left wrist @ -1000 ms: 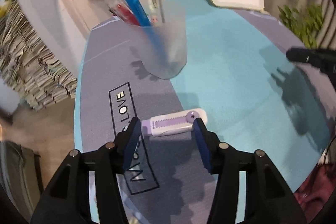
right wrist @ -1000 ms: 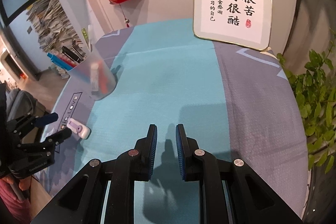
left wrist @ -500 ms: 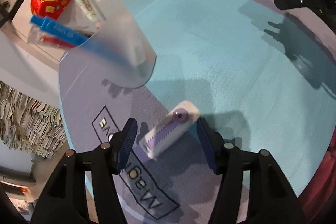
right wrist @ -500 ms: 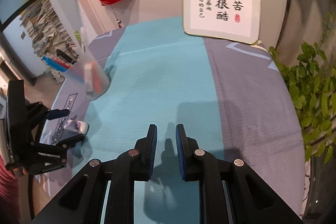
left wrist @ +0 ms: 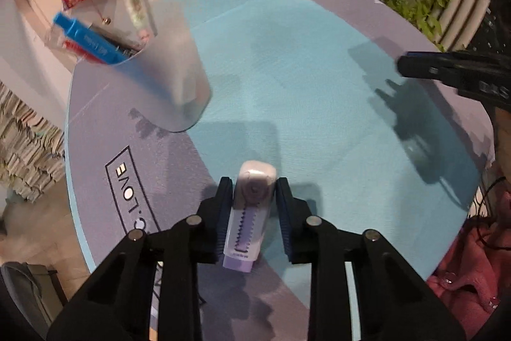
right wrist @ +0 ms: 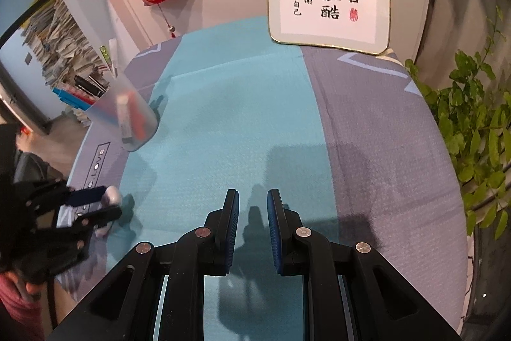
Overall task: Organize stationery
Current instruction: 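Lower the correction tape into the frosted cup and open the left tool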
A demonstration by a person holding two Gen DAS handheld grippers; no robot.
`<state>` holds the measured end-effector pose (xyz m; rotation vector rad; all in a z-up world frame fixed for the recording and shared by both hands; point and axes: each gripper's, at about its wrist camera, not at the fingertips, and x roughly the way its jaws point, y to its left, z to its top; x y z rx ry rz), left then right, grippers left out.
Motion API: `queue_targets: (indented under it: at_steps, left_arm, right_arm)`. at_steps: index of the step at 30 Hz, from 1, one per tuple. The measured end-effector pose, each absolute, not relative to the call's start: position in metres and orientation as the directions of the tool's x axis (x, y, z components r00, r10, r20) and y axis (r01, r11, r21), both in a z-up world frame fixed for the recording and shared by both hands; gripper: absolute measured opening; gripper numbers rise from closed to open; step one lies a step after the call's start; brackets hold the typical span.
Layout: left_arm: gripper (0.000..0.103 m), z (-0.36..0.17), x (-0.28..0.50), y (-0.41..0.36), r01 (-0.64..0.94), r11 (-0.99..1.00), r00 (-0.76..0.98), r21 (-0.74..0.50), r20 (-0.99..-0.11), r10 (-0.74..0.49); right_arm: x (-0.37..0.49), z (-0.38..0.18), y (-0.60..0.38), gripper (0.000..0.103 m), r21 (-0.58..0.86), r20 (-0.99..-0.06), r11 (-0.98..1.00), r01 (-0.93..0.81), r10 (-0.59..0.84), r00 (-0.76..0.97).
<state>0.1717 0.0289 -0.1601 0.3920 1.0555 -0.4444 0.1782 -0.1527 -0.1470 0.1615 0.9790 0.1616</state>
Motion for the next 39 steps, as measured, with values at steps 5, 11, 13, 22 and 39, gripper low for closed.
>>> queue_targets:
  at_steps: [5,11,13,22,39]
  left_arm:
    - [0.027,-0.173,0.175,0.016,0.547,0.822,0.415,0.156,-0.904,-0.105]
    - [0.026,-0.177,0.186,0.013,0.555,0.82,0.408,0.141,-0.905,-0.12]
    - [0.025,-0.178,0.187,0.013,0.549,0.824,0.409,0.137,-0.904,-0.123]
    - [0.023,-0.148,0.161,0.009,0.507,0.842,0.519,0.185,-0.845,-0.127]
    - [0.023,-0.039,0.187,0.029,0.294,0.952,0.74,0.09,-0.651,-0.167]
  right_arm:
    - [0.176,-0.149,-0.152,0.017,0.215,-0.813,0.974,-0.075,0.221,0.538]
    - [0.173,-0.148,-0.151,0.017,0.202,-0.814,0.976,-0.085,0.216,0.539]
    - [0.173,-0.148,-0.15,0.017,0.202,-0.814,0.975,-0.088,0.217,0.539]
    - [0.17,-0.143,-0.15,0.017,0.197,-0.809,0.976,-0.09,0.214,0.548]
    - [0.156,-0.138,-0.147,0.018,0.202,-0.794,0.973,-0.11,0.229,0.563]
